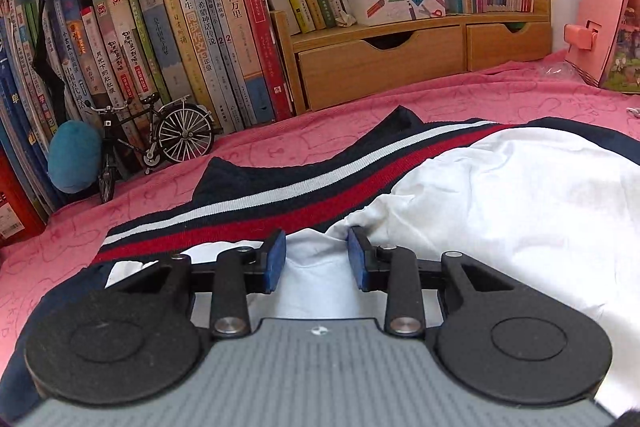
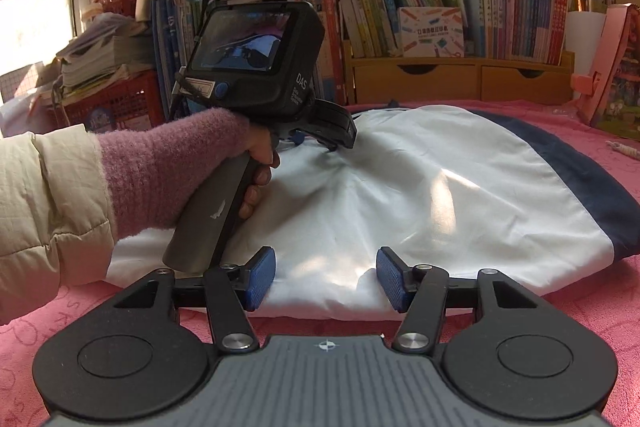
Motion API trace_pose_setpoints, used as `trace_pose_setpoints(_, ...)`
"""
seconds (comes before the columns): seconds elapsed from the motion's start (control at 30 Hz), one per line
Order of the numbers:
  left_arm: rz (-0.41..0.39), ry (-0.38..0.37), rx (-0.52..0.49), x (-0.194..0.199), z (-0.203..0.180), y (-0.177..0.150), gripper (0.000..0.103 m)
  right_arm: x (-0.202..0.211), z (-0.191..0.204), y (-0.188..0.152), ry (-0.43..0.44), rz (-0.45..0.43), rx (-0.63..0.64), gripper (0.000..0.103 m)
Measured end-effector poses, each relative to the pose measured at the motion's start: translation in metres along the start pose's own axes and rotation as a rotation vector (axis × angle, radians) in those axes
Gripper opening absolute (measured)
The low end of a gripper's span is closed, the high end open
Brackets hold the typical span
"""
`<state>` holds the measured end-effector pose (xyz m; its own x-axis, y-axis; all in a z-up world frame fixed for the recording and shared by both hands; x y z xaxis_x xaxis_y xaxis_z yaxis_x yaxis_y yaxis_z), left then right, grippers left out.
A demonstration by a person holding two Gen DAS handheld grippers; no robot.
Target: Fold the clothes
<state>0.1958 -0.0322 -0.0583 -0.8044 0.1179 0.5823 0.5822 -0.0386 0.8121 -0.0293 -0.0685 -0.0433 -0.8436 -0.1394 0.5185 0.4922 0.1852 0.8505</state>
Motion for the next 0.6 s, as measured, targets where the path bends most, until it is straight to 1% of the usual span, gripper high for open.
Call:
trace_pose_setpoints(0.07, 0.002, -0.008, 0.009, 0.0, 0.002, 0.002, 0.033, -0.008, 0.002, 0.0, 0.005, 0.04, 0.003, 0.055)
trace_pose_setpoints(0.17, 0.003, -0.015, 0.005, -0.001, 0.002, 0.003, 0.033, -0.012, 0.003, -0.001, 0.019, 0.066, 0.007, 0.055)
trace_pose_setpoints(0.27, 0.021, 0.001, -0.079, -0.01, -0.001, 0.014, 0.041, -0.012, 0.004, -0.002, 0.019, 0.067, 0.008, 0.055)
trace_pose_setpoints(0.3, 0.035, 0.034, -0.09, -0.016, -0.001, 0.023, 0.054, -0.012, 0.004, -0.002, 0.019, 0.067, 0.007, 0.054)
trace_pose_setpoints(0.33, 0.033, 0.1, -0.077, -0.02, 0.001, 0.033, 0.055, -0.012, 0.004, -0.002, 0.019, 0.067, 0.007, 0.054)
trace_pose_setpoints(0.37, 0.029, 0.184, -0.042, -0.024, 0.006, 0.044, 0.053, -0.012, 0.004, -0.002, 0.019, 0.066, 0.006, 0.054)
trace_pose_setpoints(0.4, 0.028, 0.227, 0.005, -0.024, 0.012, 0.053, 0.05, -0.012, 0.004, -0.002, 0.019, 0.066, 0.005, 0.054)
trace_pose_setpoints(0.43, 0.03, 0.217, 0.082, -0.019, 0.021, 0.063, 0.05, -0.012, 0.004, -0.002, 0.019, 0.066, 0.005, 0.054)
trace_pose_setpoints(0.53, 0.079, 0.003, 0.205, 0.014, 0.032, 0.069, 0.049, -0.012, 0.004, -0.002, 0.019, 0.066, 0.003, 0.054)
trace_pose_setpoints(0.57, 0.108, -0.036, 0.188, 0.028, 0.033, 0.064, 0.049, -0.012, 0.004, -0.002, 0.019, 0.065, 0.003, 0.054)
trace_pose_setpoints(0.6, 0.146, -0.047, 0.145, 0.042, 0.031, 0.055, 0.049, -0.012, 0.004, -0.002, 0.019, 0.065, 0.002, 0.054)
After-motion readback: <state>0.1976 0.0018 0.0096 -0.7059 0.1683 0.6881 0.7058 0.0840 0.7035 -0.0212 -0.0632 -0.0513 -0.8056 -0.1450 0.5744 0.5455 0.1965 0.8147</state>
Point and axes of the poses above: each gripper's, at about its wrist camera, not at the fingertips, and x roughly against the way its jaws point, z to its left, y to its top, the point moved 3 cm from there along -x, roughly the way its jaws point, and after that the axes turned 14 degrees about x, right-handed, at the moved point
